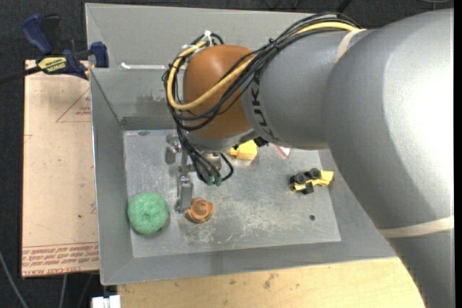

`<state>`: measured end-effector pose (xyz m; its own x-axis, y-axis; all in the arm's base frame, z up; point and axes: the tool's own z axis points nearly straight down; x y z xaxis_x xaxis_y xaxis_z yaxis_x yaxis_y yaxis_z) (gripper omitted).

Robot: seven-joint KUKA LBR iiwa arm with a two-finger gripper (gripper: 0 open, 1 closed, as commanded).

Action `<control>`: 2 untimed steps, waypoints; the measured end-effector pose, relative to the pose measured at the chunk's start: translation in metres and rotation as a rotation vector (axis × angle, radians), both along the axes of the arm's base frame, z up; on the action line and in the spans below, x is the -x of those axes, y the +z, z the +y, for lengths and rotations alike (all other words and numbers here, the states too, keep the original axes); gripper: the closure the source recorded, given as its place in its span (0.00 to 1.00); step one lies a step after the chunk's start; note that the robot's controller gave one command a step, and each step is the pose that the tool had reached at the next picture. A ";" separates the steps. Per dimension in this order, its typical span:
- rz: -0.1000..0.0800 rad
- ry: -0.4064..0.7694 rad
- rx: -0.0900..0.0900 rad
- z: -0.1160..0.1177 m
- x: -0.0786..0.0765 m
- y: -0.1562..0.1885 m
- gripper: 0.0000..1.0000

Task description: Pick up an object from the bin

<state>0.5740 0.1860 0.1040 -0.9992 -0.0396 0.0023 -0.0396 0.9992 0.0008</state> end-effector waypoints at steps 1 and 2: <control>-0.002 -0.055 0.000 0.000 0.021 -0.015 0.00; -0.003 0.164 0.000 0.006 0.028 -0.022 0.00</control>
Offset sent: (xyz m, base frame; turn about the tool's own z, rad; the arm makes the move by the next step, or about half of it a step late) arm -0.0399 0.0183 -0.0340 0.0253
